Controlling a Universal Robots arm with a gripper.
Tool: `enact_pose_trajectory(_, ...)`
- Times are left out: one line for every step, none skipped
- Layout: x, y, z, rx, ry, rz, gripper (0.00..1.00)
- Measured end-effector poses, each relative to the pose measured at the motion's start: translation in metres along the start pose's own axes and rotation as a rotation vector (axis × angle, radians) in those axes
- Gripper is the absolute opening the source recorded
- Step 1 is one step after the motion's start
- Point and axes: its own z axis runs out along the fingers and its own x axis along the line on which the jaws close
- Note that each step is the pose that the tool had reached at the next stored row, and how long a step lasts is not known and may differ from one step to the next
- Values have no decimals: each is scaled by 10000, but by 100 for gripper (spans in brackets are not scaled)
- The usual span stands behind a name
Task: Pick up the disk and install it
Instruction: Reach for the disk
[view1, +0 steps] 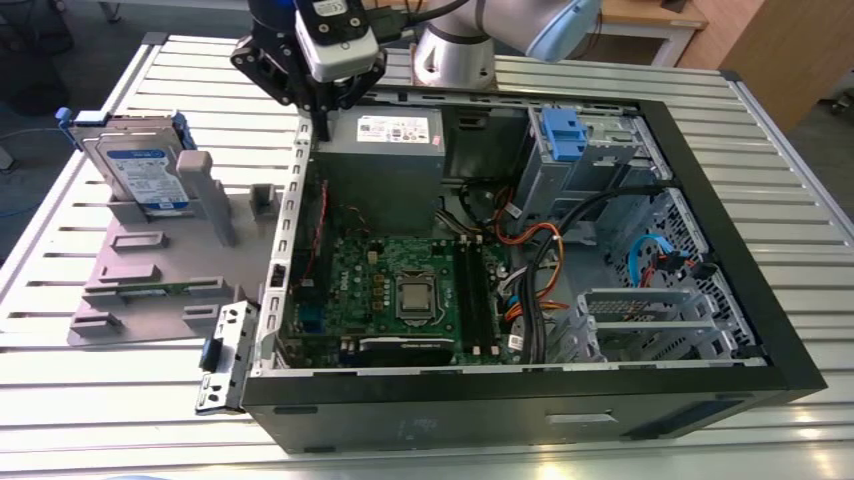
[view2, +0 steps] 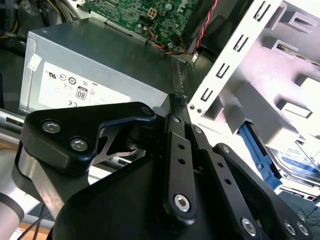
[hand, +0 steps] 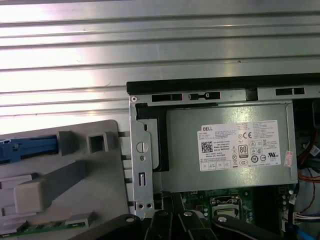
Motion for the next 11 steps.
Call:
enact_pose_trajectory(5,0,1,-1,0,0,11)
enact_pose_trajectory(9,-1,1,-1,0,0,11)
enact_pose_trajectory(14,-1,2,0,0,0,11)
enact_pose_trajectory(17,-1,2,0,0,0,11)
enact_pose_trajectory(22,-2,3,0,0,0,11)
enact_pose_trajectory(25,-2,3,0,0,0,11)
enact_pose_trajectory(29,-2,3,0,0,0,11)
enact_pose_trajectory(33,-3,4,0,0,0,11)
enact_pose_trajectory(35,-3,4,0,0,0,11)
enact_pose_trajectory(38,-3,5,0,0,0,11)
enact_pose_trajectory(42,-3,5,0,0,1,11)
